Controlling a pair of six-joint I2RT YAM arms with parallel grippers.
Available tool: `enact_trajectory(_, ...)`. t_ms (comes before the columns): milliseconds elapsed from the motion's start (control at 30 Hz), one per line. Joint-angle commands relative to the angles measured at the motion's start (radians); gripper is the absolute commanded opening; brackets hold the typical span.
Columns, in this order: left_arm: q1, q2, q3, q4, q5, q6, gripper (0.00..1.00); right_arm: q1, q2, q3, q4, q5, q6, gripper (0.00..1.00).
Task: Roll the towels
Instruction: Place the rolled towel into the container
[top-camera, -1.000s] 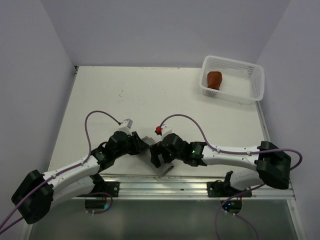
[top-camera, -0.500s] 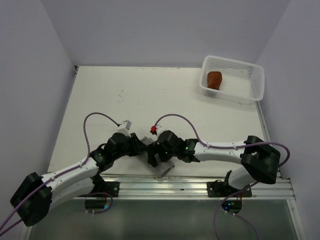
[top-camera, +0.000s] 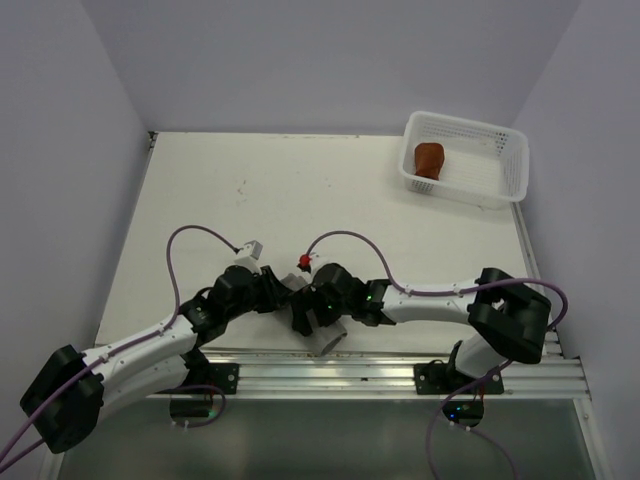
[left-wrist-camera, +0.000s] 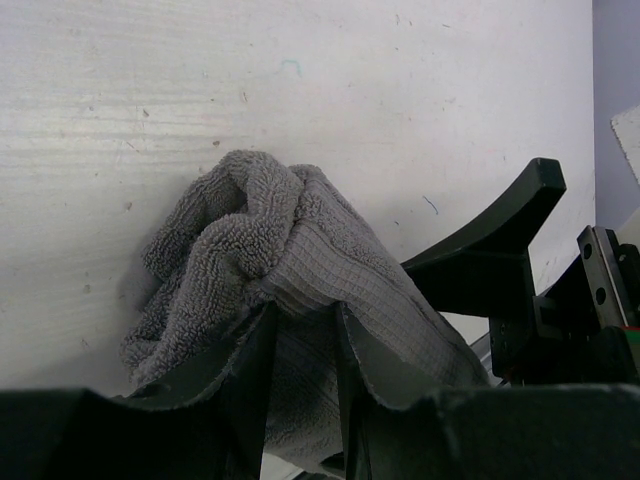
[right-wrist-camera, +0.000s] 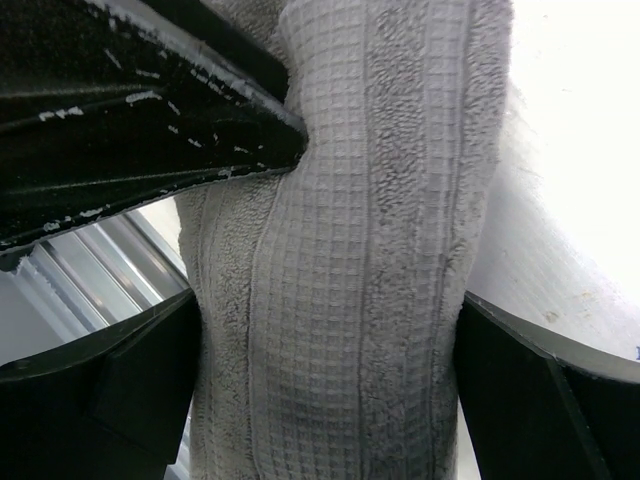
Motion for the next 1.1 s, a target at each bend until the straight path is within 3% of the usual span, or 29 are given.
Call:
enact_trajectory(0, -0.004, 0.024, -0.036, -0.095, -0.01, 0.004, 0.34, 0.028, 0.021, -0.015, 0.037, -0.019, 0.017, 0.99)
enact_trajectory(233, -0.003, 0.032, -0.021, -0.101, -0.013, 0.007, 0.34, 0.08, 0.057, 0.018, -0.051, 0.125, 0.014, 0.98)
enact_trajectory(467, -0.003, 0.052, -0.004, -0.101, -0.01, 0.016, 0.34, 0.09, 0.057, 0.028, -0.083, 0.211, 0.029, 0.83)
enact_trajectory(567, -0.003, 0.055, 0.025, -0.123, -0.013, 0.027, 0.34, 0.095, 0.06, 0.044, -0.091, 0.205, 0.023, 0.69)
enact_trajectory(733, 0.035, 0.064, 0.103, -0.143, -0.013, 0.076, 0.36, 0.101, 0.07, 0.05, -0.085, 0.188, 0.028, 0.37)
enact_trajectory(833, 0.078, 0.101, 0.201, -0.178, -0.013, 0.118, 0.39, 0.1, 0.06, 0.044, -0.083, 0.182, 0.031, 0.26)
enact_trajectory(1067, 0.183, 0.205, 0.499, -0.304, -0.013, 0.265, 0.48, 0.046, -0.02, 0.054, -0.123, 0.173, 0.022, 0.14)
